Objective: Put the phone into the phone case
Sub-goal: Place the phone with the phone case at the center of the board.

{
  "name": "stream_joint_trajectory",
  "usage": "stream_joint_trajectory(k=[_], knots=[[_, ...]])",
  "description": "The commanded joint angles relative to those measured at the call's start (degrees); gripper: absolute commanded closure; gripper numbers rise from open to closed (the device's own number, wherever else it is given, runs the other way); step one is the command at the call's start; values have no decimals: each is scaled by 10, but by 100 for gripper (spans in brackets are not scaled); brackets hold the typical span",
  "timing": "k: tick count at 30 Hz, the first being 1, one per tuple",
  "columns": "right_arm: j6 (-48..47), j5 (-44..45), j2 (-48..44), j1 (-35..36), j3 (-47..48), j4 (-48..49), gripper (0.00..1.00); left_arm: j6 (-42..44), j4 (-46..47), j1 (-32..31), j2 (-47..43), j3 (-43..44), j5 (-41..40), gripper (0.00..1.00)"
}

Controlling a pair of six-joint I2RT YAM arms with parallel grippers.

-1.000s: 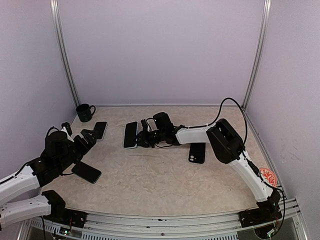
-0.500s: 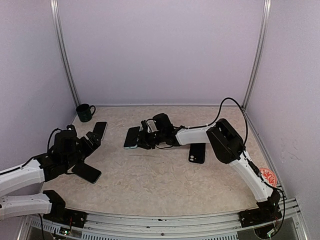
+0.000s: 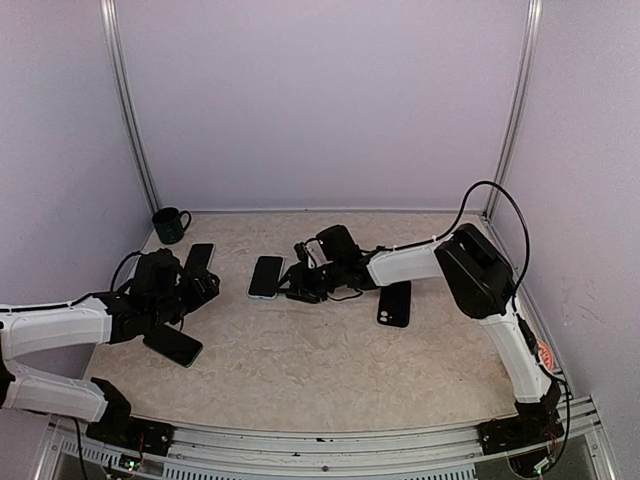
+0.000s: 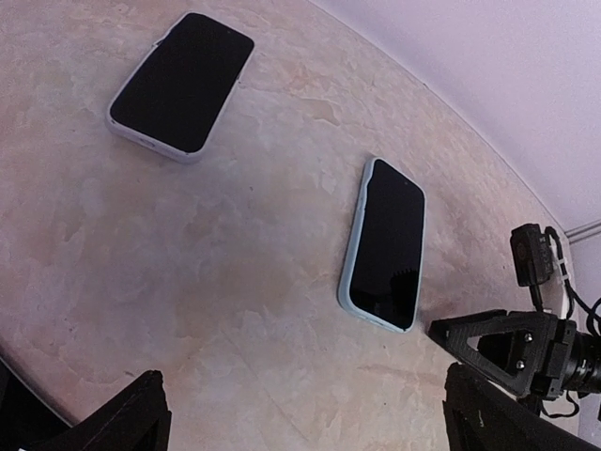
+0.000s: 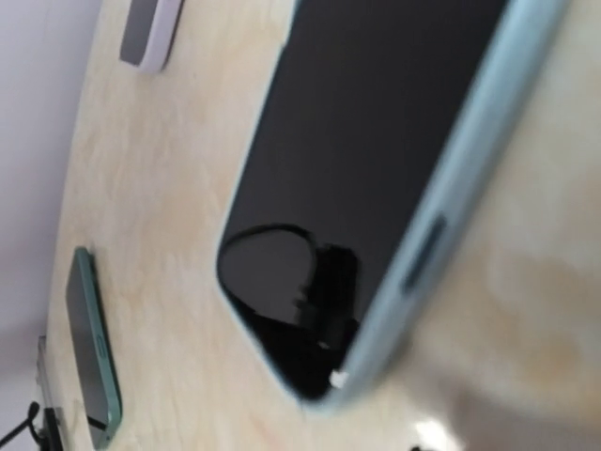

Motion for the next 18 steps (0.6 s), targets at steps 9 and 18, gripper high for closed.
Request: stream_joint_trajectory(k=[9, 18], knots=[[-77, 45, -224, -1, -217, 22, 50, 133, -6, -49, 182, 169, 68, 1], [-123, 72, -390, 0, -347, 22, 6, 210, -75, -94, 350, 305, 79, 1]])
